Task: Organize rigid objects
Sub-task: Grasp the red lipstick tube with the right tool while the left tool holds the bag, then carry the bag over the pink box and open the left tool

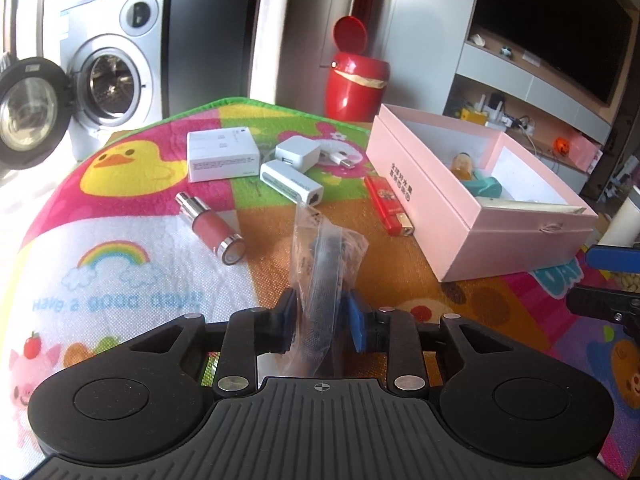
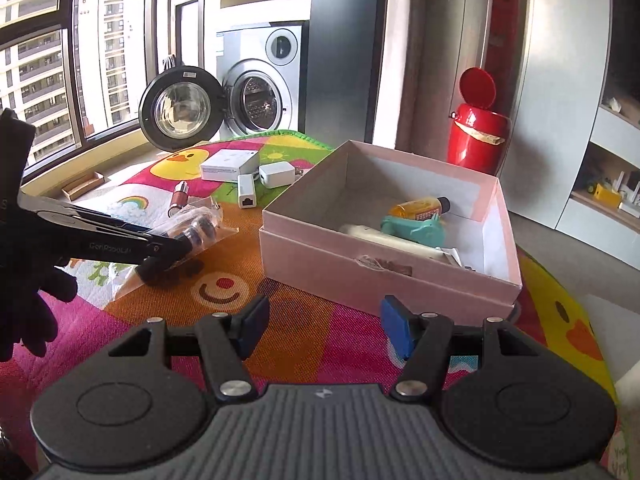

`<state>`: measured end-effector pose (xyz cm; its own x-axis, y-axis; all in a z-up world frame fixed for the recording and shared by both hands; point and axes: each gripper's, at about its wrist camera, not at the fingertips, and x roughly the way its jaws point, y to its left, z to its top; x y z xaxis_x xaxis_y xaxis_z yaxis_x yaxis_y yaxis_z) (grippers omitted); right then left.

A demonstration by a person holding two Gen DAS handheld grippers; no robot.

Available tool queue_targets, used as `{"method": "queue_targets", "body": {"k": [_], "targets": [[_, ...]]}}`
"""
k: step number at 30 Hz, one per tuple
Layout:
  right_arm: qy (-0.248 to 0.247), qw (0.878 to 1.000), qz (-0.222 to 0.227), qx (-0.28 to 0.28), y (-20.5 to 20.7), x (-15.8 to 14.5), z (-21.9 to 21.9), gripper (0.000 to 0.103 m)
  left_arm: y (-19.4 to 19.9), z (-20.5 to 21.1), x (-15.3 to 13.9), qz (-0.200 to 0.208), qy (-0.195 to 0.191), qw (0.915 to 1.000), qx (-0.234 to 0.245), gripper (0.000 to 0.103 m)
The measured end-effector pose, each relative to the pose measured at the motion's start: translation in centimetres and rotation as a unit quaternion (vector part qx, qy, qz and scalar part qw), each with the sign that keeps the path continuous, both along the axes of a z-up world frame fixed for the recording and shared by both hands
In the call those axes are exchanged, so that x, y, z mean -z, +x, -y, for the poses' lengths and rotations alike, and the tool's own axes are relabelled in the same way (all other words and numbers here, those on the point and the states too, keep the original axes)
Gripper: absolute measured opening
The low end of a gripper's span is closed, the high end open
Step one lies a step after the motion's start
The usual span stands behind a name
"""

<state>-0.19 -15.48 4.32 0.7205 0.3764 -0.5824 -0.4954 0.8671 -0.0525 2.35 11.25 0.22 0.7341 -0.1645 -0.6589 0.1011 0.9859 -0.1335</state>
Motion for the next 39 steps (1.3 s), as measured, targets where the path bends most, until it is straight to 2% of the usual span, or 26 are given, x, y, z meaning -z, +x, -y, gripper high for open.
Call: {"method": "queue_targets", "body": {"k": [1, 3, 4, 5, 8, 10, 13, 17, 22, 23, 24, 30, 32, 35, 39], "targets": [[-0.002, 1.000, 0.005, -0.005, 0.0, -0.5, -0.3, 0.062, 0.1, 0.2, 0.2, 0.018, 0.008, 0.9998, 0.006, 0.032], [0.002, 1.000, 0.015, -0.018, 0.5, -1.6, -1.1, 0.062, 0.0, 0.5, 0.3, 0.023, 0.020, 0.9994, 0.018, 0.031], [0.008, 1.000, 0.015, -0.026, 1.0, -2.2, -1.7, 0.062, -0.2, 0.4, 0.3, 0.020, 0.019, 0.9994, 0.022, 0.031], [0.019, 0.999, 0.007, -0.040, 1.8, -2.9, -2.6, 0.062, -0.9, -0.1, 0.3, 0.018, 0.005, 0.9996, 0.022, 0.025], [0.053, 0.992, -0.052, -0.098, 5.4, -4.1, -6.6, 0.062, -3.1, -2.1, 0.5, 0.016, -0.048, 0.9984, 0.024, 0.023], [0.058, 0.986, -0.091, -0.126, 7.7, -4.1, -10.0, 0.060, -5.1, -3.4, 0.7, 0.018, -0.063, 0.9976, 0.021, 0.023], [0.048, 0.977, -0.144, -0.151, 11.4, -3.5, -16.1, 0.054, -7.1, -4.9, 1.1, 0.029, -0.086, 0.9959, 0.008, 0.023], [0.033, 0.966, -0.204, -0.158, 14.7, -1.5, -22.9, 0.046, -7.5, -5.7, 1.3, 0.031, -0.112, 0.9932, -0.002, 0.023], [-0.036, 0.964, -0.209, -0.163, 15.1, 1.4, -27.5, 0.038, -7.7, -5.7, 1.5, 0.036, -0.114, 0.9929, -0.005, 0.023], [-0.046, 0.963, -0.210, -0.164, 15.1, 1.7, -27.8, 0.029, -7.6, -5.8, 1.5, 0.035, -0.118, 0.9924, -0.006, 0.023], [-0.051, 0.963, -0.210, -0.164, 15.0, 1.8, -27.9, 0.020, -7.6, -5.9, 1.6, 0.035, -0.122, 0.9919, -0.006, 0.023], [-0.029, 0.969, -0.172, -0.173, 13.1, -1.2, -24.4, 0.020, -7.9, -6.6, 1.8, 0.034, -0.136, 0.9901, -0.011, 0.024], [-0.012, 0.971, -0.164, -0.173, 11.9, -2.5, -21.9, 0.020, -7.8, -6.6, 1.8, 0.032, -0.136, 0.9901, -0.011, 0.024], [0.008, 0.978, -0.129, -0.164, 9.6, -4.4, -17.3, 0.020, -7.5, -6.7, 1.4, 0.027, -0.134, 0.9905, -0.012, 0.024], [0.026, 0.984, -0.092, -0.148, 6.9, -5.7, -12.2, 0.020, -5.7, -5.5, 0.0, 0.033, -0.089, 0.9954, -0.013, 0.024]]}}
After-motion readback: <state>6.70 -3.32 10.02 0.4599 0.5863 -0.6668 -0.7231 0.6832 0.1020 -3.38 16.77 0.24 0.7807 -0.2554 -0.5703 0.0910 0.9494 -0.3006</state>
